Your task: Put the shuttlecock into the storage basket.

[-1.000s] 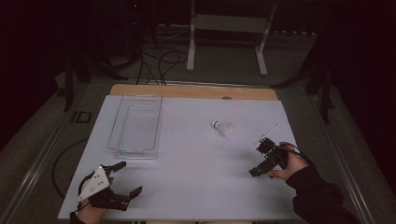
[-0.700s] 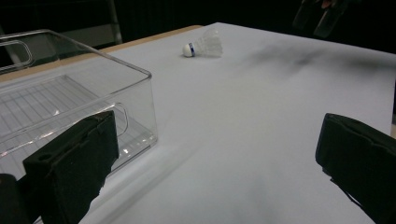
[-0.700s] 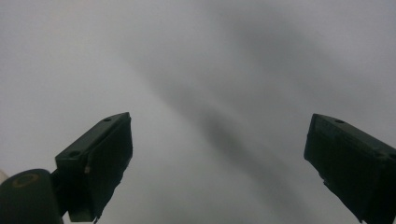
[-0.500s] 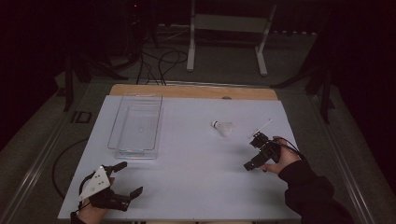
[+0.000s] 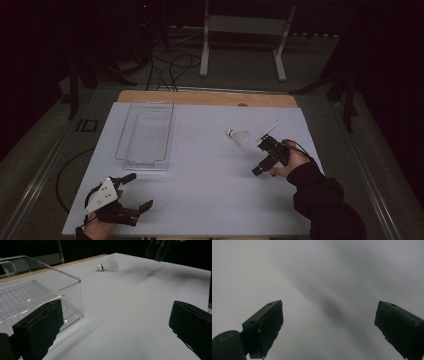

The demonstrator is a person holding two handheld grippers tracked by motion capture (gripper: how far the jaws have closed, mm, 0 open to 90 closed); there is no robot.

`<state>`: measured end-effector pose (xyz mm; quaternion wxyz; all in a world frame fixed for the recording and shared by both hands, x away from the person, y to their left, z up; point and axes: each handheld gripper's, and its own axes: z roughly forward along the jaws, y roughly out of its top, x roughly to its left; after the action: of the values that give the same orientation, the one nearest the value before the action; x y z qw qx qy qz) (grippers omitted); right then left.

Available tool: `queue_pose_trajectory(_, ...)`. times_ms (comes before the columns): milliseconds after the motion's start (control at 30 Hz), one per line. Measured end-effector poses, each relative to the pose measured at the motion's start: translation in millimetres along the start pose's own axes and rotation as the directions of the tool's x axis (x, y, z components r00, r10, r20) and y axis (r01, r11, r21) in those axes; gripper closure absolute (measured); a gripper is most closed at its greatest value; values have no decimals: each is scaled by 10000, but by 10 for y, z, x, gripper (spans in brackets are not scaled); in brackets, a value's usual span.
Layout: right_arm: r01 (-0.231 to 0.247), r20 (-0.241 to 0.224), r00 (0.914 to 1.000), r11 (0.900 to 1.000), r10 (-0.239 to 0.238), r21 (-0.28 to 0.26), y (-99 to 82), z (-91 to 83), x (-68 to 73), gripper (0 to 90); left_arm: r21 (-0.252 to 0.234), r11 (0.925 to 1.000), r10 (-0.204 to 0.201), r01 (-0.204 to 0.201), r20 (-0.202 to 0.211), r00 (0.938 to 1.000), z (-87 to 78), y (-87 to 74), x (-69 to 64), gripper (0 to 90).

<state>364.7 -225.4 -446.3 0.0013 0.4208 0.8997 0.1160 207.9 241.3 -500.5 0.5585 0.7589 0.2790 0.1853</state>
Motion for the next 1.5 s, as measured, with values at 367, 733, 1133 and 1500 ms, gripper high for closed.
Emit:
queue_pose_trajectory(367, 6, -411, 9992, 9998, -14, -204, 196, 76, 38, 88, 25, 10000, 5, -6, 38, 10000, 3, 0, -1, 1)
queue_pose_trajectory(733, -142, -558, 9984, 9993, 123, -345, 407, 168, 0, 107, 32, 10000, -1, 1, 65, 10000, 9, -2, -1, 1)
queue_pose_trajectory(1133, -328, -499, 9983, 9983, 304, -478, 598, 242, -64, 128, 33, 10000, 30, -31, 59, 10000, 8, -2, -4, 1)
queue_pose_trajectory(1500, -562, -286, 9980, 9983, 557, -157, 757, 305, -106, 211, 32, 10000, -6, 5, 95, 10000, 11, -4, -1, 1)
